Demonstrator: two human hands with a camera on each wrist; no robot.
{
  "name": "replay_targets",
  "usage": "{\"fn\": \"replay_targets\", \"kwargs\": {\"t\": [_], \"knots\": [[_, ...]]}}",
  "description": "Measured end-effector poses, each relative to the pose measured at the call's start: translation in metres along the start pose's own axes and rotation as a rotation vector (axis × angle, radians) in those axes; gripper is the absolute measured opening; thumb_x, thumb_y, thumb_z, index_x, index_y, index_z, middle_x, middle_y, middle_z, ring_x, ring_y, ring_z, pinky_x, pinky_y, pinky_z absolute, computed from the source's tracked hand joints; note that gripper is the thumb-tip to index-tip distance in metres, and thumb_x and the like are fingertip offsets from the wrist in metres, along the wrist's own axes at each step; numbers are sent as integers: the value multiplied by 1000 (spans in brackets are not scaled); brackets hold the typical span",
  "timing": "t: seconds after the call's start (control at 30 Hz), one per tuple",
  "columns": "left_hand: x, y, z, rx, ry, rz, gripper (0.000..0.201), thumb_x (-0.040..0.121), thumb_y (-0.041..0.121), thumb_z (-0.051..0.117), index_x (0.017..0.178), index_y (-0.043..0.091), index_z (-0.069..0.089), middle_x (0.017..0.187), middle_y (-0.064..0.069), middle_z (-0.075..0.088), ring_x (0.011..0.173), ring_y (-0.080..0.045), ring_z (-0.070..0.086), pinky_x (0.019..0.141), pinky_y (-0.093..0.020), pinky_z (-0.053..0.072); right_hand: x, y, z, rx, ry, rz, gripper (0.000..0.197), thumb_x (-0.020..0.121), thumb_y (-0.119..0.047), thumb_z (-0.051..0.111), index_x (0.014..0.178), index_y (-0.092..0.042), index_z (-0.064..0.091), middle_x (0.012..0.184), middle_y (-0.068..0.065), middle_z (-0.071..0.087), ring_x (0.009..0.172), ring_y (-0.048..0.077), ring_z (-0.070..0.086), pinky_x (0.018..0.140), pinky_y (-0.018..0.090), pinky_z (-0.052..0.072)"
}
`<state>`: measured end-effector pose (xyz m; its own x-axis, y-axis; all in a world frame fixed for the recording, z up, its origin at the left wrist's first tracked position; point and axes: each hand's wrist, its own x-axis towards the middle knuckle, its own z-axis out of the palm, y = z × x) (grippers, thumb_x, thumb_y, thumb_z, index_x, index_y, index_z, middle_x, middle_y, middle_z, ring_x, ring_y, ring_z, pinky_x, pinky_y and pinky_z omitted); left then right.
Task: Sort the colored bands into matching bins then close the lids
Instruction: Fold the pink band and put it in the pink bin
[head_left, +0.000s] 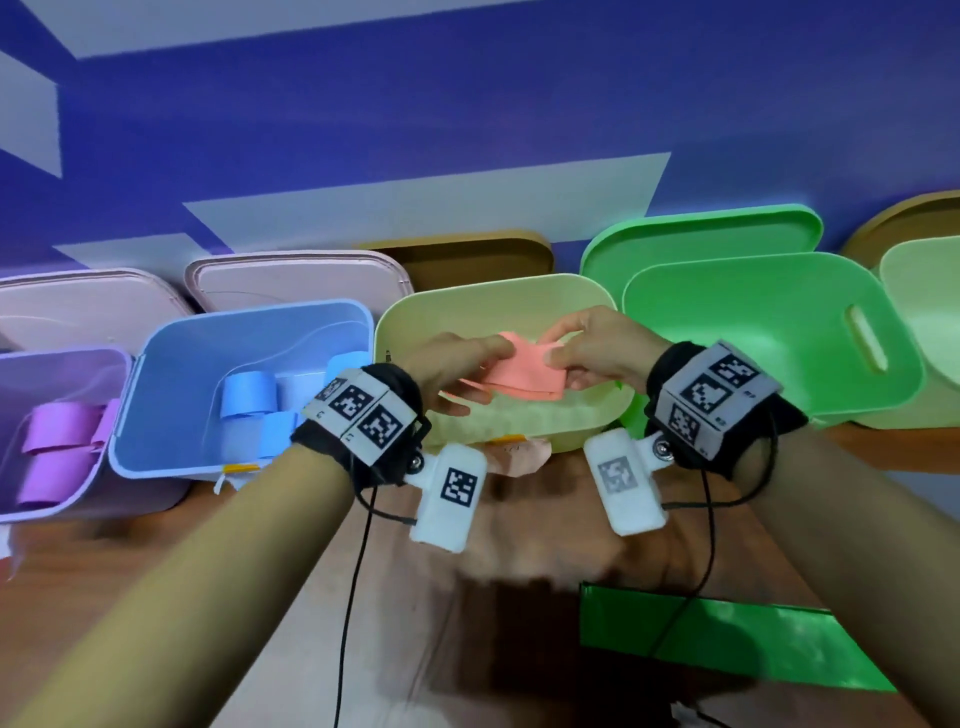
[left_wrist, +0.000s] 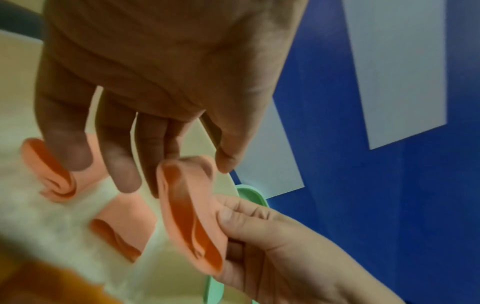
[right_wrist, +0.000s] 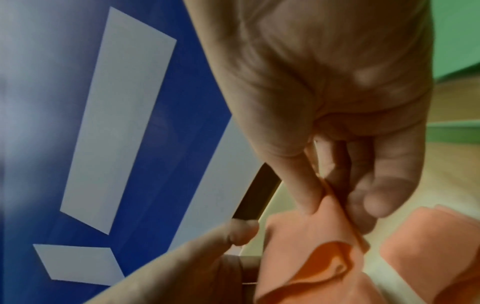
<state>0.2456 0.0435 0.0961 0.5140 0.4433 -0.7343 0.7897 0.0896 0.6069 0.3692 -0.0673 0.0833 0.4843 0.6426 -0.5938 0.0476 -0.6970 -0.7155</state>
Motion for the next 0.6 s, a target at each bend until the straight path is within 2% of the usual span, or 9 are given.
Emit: {"fn": "replay_targets", "kwargs": {"t": [0.07, 0.13, 0.2, 0.3, 0.4, 0.47, 0.5, 0.57, 0.6], "knots": [[11, 4, -1, 76, -38, -27, 33, 88, 34, 57, 109, 9, 61, 94, -2, 67, 71, -11, 64, 65, -24, 47, 5, 3, 0, -11, 19, 2, 22, 85, -3, 61, 105, -12, 62, 69, 7, 60, 49, 12, 57, 61, 25, 54], [22, 6, -4, 168, -85, -58, 29, 88, 28, 60, 109, 7, 59, 89, 0, 65, 72, -13, 65, 65, -25, 47, 8, 5, -2, -48, 31, -1, 22, 85, -2, 60, 105, -10, 63, 67, 7, 58, 47, 12, 55, 57, 24, 52], [31, 9, -6, 260, -152, -98, 22, 87, 24, 62, 103, 9, 58, 82, 2, 61, 74, -14, 65, 64, -25, 47, 11, 5, -1, -145, 26, 4, 25, 84, 0, 60, 107, -9, 64, 68, 6, 58, 51, 15, 56, 57, 26, 52], [44, 14, -5, 498, -226, -137, 14, 86, 26, 65, 88, 13, 60, 80, 6, 63, 69, -11, 61, 63, -23, 47, 11, 1, 7, -388, -40, 23, 27, 86, 0, 58, 112, -5, 63, 90, 11, 63, 73, 24, 62, 66, 28, 53], [59, 17, -1, 677, -305, -169, 14, 88, 25, 64, 79, 14, 60, 73, 5, 61, 44, -2, 56, 43, -12, 44, 17, 2, 14, -530, -118, 9, 32, 89, -6, 55, 120, -5, 59, 112, 13, 63, 87, 20, 53, 61, 19, 41], [71, 18, 1, 696, -400, -208, 11, 87, 25, 66, 84, 15, 67, 69, 5, 66, 39, 0, 55, 38, -9, 40, 20, 4, 17, -569, -132, 30, 33, 91, -6, 51, 124, -2, 55, 122, 16, 59, 95, 22, 54, 58, 17, 36], [76, 18, 2, 712, -436, -213, 11, 86, 27, 67, 88, 17, 69, 69, 7, 69, 41, -1, 56, 39, -10, 41, 21, 5, 19, -597, -111, 55, 33, 92, -6, 49, 125, -1, 54, 124, 15, 58, 103, 25, 57, 61, 19, 40], [84, 21, 6, 772, -449, -242, 9, 83, 32, 69, 83, 22, 69, 69, 8, 71, 43, -3, 57, 42, -11, 43, 23, 9, 22, -640, -66, 104, 33, 94, -8, 47, 126, -2, 53, 128, 14, 55, 114, 28, 56, 82, 27, 49], [88, 23, 10, 810, -444, -265, 11, 83, 32, 69, 80, 22, 67, 73, 8, 71, 46, -5, 58, 45, -12, 43, 26, 12, 24, -626, -51, 122, 33, 94, -8, 48, 126, -3, 53, 127, 14, 55, 115, 29, 55, 91, 31, 48]]}}
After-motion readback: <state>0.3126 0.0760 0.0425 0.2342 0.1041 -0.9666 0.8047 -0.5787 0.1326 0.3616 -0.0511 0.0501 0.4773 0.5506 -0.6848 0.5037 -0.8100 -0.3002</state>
